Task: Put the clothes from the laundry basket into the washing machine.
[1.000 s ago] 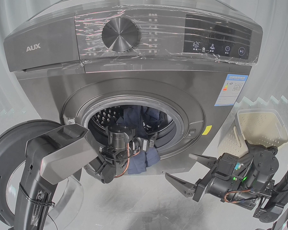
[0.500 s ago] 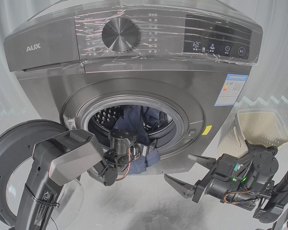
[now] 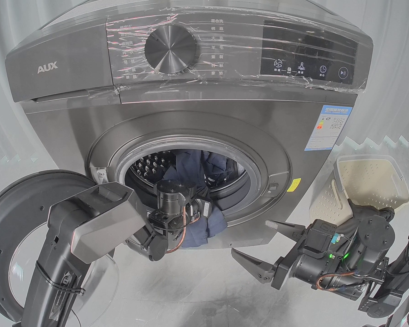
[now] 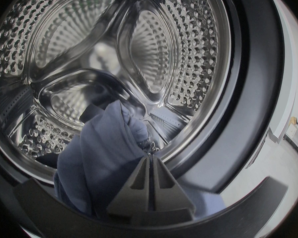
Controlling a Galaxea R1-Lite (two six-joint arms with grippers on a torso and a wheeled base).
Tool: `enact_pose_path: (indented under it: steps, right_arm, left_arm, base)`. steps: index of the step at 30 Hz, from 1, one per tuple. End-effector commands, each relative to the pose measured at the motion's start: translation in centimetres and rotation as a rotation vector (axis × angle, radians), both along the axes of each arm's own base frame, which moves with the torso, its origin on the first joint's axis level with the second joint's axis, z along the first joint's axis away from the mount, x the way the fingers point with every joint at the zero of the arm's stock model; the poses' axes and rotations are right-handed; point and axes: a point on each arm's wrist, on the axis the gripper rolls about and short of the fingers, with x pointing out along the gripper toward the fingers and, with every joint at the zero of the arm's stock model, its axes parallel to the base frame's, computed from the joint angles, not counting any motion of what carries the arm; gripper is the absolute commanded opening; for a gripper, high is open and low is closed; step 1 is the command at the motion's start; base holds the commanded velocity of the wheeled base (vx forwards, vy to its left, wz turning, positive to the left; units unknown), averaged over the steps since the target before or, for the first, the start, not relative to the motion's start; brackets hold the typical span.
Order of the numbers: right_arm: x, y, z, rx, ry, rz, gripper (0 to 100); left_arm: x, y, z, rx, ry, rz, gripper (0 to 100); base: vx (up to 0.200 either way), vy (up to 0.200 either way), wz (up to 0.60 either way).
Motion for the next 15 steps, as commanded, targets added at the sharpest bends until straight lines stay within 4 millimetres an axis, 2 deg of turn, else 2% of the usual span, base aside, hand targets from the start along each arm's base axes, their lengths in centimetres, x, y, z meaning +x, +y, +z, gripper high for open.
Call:
enact_pose_path:
  steps: [1,7,12,15]
  right_arm:
    - [0.0,0.1,0.0,0.002,-0.003,0.001,100]
    - [0.1,0.1,0.1,0.006,-0.006,-0.001,100]
    - [0.2,0.1,0.3,0.010,-0.010,-0.004,100]
    - [0.2,0.1,0.3,0.010,-0.010,-0.004,100]
  left_arm:
    - [0.3,-0.2,1.6,-0.034,-0.039,0.002,0]
    - [2.4,-0.7,4.4,-0.137,-0.143,0.040,0]
    - [3.9,-0.5,4.9,-0.184,-0.192,0.083,0]
    - [4.0,-0.4,5.1,-0.186,-0.198,0.086,0]
  base:
    - [0.000,0.000,0.00]
    - [0.000,0.000,0.00]
    - [0.000,0.000,0.00]
    - [0.000,0.000,0.00]
